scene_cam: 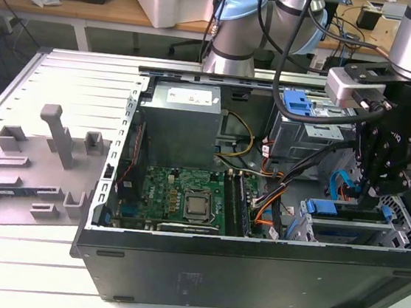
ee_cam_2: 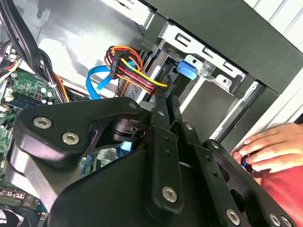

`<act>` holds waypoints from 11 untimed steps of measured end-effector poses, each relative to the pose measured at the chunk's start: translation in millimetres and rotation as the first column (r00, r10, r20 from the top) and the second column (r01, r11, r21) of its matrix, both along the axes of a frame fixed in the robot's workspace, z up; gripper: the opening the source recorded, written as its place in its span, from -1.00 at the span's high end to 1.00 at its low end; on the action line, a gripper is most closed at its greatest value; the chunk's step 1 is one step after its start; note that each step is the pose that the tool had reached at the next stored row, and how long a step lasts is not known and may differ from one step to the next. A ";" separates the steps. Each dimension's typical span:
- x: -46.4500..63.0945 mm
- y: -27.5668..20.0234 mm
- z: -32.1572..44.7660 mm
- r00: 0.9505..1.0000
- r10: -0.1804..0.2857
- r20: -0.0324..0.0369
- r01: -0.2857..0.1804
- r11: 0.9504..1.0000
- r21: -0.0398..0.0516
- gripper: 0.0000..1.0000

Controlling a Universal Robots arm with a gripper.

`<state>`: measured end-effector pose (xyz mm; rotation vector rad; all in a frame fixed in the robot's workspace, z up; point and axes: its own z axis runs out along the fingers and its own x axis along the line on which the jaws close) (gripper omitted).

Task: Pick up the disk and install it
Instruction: 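Insert the disk into the insertion slot, then insert the first disk wire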

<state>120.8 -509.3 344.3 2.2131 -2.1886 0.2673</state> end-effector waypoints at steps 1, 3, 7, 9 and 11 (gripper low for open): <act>0.0 0.0 0.0 1.000 -0.001 0.000 0.001 1.000 0.000 0.67; 0.0 0.0 -0.1 1.000 -0.001 0.000 0.001 1.000 0.000 0.67; 0.0 0.2 -1.1 1.000 -0.003 0.000 0.003 1.000 0.000 0.67; 0.0 0.3 -1.3 1.000 -0.004 0.000 0.004 1.000 0.000 0.67; 0.0 0.3 -1.5 1.000 -0.004 0.000 0.004 1.000 0.000 0.67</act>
